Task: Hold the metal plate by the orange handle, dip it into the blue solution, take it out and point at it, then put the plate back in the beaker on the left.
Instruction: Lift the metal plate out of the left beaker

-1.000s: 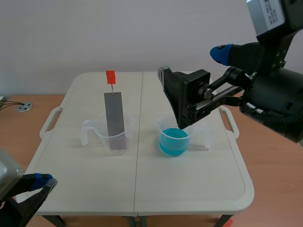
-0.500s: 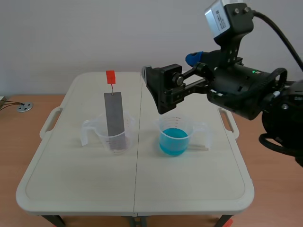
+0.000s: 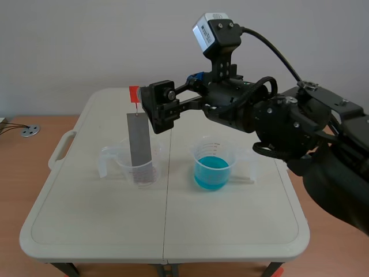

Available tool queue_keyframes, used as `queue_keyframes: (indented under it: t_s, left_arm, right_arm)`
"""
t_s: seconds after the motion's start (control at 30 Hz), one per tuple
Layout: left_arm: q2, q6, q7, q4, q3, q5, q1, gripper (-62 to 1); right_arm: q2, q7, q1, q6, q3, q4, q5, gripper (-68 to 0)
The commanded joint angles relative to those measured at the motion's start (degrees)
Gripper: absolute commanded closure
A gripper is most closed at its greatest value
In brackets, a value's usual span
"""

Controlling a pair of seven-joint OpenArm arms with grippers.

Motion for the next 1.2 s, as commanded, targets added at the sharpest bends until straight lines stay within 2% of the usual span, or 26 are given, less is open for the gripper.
queue_keyframes:
  t_s: [0.0,0.37,0.8,0.87,1.17]
  left_arm:
    - [-0.11,-0.15,-0.85,0.52,-0.35,-0.13,0.66,-6.9]
    - [-0.11,-0.15,-0.83,0.52,-0.35,-0.13,0.76,-6.9]
    - [-0.11,-0.15,-0.83,0.52,-0.35,-0.15,0.76,-6.9]
    - [-0.11,-0.17,-0.83,0.52,-0.35,-0.15,0.76,-6.8]
    - [-0.11,-0.17,-0.83,0.52,-0.35,-0.15,0.76,-6.8]
  right_arm:
    - [-1.05,1.07,2.43,0.24,0.15,-0.96,0.48,-66.3]
    - [-8.20,1.03,10.99,0.70,-2.54,-13.49,0.46,-66.3]
    - [-15.23,-0.22,18.49,0.74,-2.86,-26.73,0.42,-66.3]
    - [-16.37,-0.24,19.74,2.01,-2.86,-29.20,0.42,-66.3]
    - [-21.33,-0.39,25.16,3.54,-2.86,-40.68,0.00,-66.3]
